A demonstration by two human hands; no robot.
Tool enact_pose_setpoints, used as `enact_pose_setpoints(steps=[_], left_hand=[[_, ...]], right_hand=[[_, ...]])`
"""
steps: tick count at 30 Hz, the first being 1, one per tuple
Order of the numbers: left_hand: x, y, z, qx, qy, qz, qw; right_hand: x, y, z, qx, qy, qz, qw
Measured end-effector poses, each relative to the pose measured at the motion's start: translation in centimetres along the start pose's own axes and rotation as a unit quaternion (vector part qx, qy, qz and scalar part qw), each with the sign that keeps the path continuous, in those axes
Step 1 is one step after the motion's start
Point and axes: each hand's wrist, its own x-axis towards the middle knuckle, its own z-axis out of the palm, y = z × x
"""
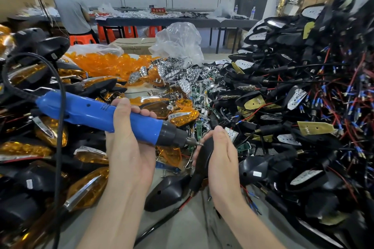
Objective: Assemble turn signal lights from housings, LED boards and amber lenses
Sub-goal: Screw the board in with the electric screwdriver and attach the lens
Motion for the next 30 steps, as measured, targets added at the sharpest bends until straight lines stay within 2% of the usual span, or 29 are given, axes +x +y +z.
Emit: enact_pose_setpoints(steps=[19,25,30], left_hand=[[-0.33,-0.8,0.06,-0.022,0.054,0.011,0.998],[-0.3,-0.45,0.61,-0.012,0.034,0.031,0.999],[-0.47,-0.52,0.4,-0.037,0.046,0.016,0.998]], right_hand=[[-0.15,0.44,0.18,-0.016,0.023,-0.002,1.0],[-0.29,0.19,0.4,-0.007,0.009,-0.016,1.0],[-0.5,0.44,0.52,-0.015,0.024,-0.029,0.999]])
